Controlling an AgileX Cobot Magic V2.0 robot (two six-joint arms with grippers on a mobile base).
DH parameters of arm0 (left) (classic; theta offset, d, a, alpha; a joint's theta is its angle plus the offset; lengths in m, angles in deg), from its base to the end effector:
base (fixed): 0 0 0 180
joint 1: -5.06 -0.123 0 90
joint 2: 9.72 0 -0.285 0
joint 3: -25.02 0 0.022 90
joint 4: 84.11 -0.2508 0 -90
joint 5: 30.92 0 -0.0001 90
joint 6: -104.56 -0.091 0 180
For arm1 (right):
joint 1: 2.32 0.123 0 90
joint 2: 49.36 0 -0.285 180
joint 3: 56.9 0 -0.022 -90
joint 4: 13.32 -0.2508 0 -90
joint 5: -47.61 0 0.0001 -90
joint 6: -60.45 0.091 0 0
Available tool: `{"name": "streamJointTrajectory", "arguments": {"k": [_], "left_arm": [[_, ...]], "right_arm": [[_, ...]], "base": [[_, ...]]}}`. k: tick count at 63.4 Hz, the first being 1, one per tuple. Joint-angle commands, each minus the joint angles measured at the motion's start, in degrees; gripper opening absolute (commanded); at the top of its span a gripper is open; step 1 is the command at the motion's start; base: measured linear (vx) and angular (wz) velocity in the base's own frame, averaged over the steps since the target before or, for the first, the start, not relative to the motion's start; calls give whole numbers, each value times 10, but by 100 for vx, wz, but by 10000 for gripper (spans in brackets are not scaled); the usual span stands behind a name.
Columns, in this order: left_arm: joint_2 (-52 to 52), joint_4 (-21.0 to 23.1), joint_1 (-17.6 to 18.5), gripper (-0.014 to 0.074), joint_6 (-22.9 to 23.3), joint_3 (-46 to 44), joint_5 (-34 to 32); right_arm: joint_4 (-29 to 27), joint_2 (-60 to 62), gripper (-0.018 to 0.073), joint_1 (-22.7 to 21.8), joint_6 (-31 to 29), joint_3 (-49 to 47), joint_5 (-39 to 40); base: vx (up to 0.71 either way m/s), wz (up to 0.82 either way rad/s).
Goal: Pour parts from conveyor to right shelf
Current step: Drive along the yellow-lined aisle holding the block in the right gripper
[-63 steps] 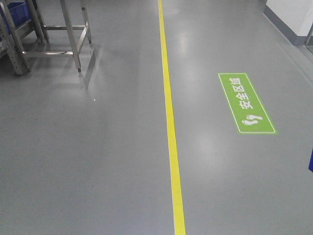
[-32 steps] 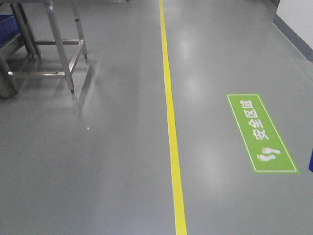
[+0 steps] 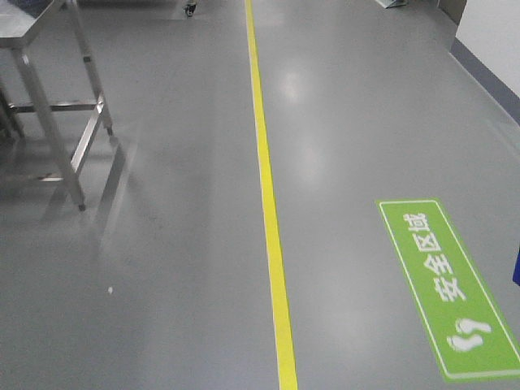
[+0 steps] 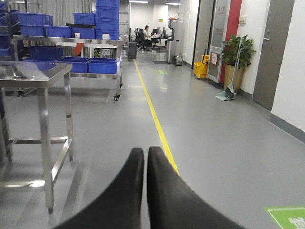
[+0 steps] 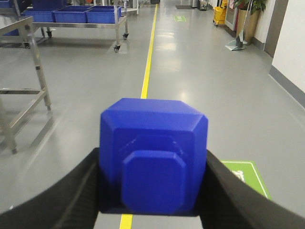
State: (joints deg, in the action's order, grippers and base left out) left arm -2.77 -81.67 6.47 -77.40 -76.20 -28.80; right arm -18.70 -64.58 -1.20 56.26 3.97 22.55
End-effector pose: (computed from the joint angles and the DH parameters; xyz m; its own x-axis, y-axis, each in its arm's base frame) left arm 0.0565 -0.0015 0.2014 0.0373 -0.0093 -0.9993 0.0265 0.9996 -0.0083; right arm 0.0523 0.0046 0.2619 -0.1924 0.0082 -0.9813 -0.0562 0.9982 0.0194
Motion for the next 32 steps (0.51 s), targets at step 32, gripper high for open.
{"name": "streamJointTrajectory", "arguments": {"k": [32], "left_arm": [[-7, 2, 2, -6, 5, 18, -44]], "right_arm": [[0, -7, -8, -1, -2, -15, 45]], "base": [[81, 2]]}}
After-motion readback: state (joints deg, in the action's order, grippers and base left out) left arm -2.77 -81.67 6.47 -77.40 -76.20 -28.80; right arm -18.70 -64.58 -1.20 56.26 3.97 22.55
